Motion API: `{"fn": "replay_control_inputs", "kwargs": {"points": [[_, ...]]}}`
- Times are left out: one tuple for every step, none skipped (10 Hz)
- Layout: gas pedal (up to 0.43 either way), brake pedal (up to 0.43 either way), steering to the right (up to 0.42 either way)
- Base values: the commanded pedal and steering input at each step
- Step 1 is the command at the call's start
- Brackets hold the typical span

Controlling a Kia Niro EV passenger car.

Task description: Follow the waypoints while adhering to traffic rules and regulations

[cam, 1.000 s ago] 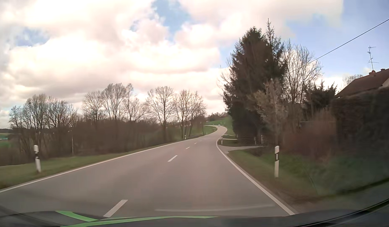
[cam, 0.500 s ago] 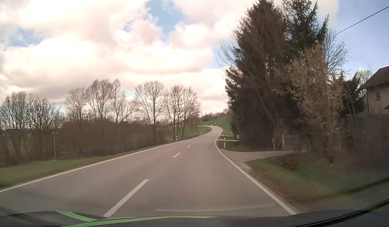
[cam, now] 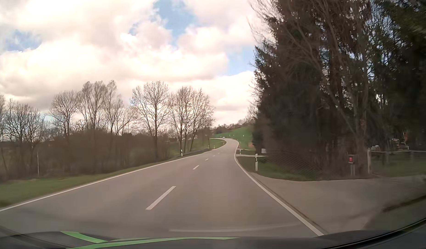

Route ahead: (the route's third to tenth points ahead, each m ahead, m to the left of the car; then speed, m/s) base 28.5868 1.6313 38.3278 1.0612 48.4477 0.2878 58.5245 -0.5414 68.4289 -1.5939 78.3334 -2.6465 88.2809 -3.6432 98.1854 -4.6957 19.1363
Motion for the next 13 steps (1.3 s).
{"fn": "replay_control_inputs", "kwargs": {"points": [[0.110, 0.000, 0.012], [0.110, 0.000, 0.012], [0.110, 0.000, 0.012], [0.110, 0.000, 0.012], [0.110, 0.000, 0.012], [0.110, 0.000, 0.012], [0.110, 0.000, 0.011], [0.110, 0.000, 0.011], [0.110, 0.000, 0.010], [0.110, 0.000, 0.006], [0.110, 0.000, 0.005], [0.110, 0.000, 0.005], [0.110, 0.000, 0.006]]}}
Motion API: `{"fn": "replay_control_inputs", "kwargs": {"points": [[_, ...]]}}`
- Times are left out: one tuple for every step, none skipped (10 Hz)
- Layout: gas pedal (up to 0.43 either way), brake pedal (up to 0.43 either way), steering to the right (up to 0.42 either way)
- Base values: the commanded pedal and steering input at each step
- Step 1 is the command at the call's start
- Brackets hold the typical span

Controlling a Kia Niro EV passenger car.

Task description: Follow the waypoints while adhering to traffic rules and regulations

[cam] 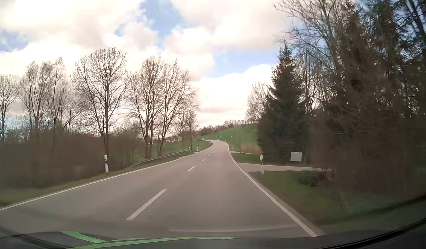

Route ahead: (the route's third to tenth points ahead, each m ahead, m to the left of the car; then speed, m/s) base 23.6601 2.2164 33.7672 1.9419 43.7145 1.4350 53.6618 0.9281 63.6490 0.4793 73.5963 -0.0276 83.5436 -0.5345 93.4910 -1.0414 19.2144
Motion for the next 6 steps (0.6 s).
{"fn": "replay_control_inputs", "kwargs": {"points": [[0.110, 0.000, 0.006], [0.110, 0.000, 0.006], [0.110, 0.000, 0.006], [0.110, 0.000, 0.006], [0.110, 0.000, 0.006], [0.110, 0.000, 0.006]]}}
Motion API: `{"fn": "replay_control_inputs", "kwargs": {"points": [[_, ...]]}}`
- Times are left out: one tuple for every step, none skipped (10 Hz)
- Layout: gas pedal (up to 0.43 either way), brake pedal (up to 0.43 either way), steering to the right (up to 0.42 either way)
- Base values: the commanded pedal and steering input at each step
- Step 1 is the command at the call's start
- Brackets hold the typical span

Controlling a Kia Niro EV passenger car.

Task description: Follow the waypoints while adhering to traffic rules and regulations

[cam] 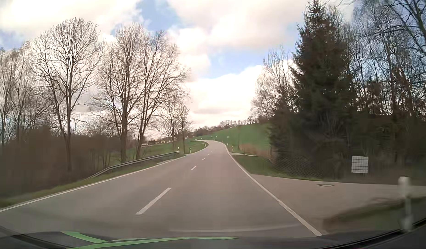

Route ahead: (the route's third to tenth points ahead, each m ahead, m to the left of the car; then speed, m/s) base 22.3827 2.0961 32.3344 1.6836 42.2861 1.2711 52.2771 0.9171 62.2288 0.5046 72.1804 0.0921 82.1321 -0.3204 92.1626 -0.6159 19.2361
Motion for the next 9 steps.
{"fn": "replay_control_inputs", "kwargs": {"points": [[0.110, 0.000, 0.006], [0.110, 0.000, 0.006], [0.110, 0.000, 0.006], [0.110, 0.000, 0.006], [0.110, 0.000, 0.006], [0.110, 0.000, 0.006], [0.110, 0.000, 0.006], [0.110, 0.000, 0.006], [0.110, 0.000, 0.005]]}}
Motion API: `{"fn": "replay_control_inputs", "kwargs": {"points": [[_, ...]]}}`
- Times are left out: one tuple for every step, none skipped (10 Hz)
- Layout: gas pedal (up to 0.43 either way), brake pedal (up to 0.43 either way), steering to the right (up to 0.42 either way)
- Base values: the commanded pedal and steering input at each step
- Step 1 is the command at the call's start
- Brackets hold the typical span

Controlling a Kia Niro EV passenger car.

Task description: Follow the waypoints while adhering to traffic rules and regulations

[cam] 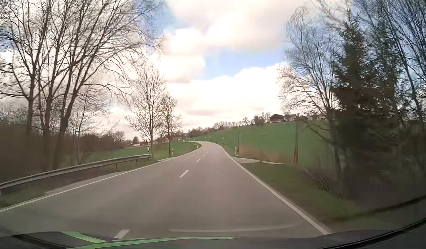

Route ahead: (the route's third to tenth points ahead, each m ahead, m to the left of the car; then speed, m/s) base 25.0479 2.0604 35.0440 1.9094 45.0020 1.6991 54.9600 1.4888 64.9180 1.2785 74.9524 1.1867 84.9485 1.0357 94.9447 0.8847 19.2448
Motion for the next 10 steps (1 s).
{"fn": "replay_control_inputs", "kwargs": {"points": [[0.110, 0.000, 0.004], [0.110, 0.000, 0.003], [0.110, 0.000, 0.003], [0.110, 0.000, 0.003], [0.110, 0.000, 0.003], [0.110, 0.000, 0.003], [0.110, 0.000, 0.003], [0.110, 0.000, 0.003], [0.110, 0.000, 0.003], [0.110, 0.000, 0.003]]}}
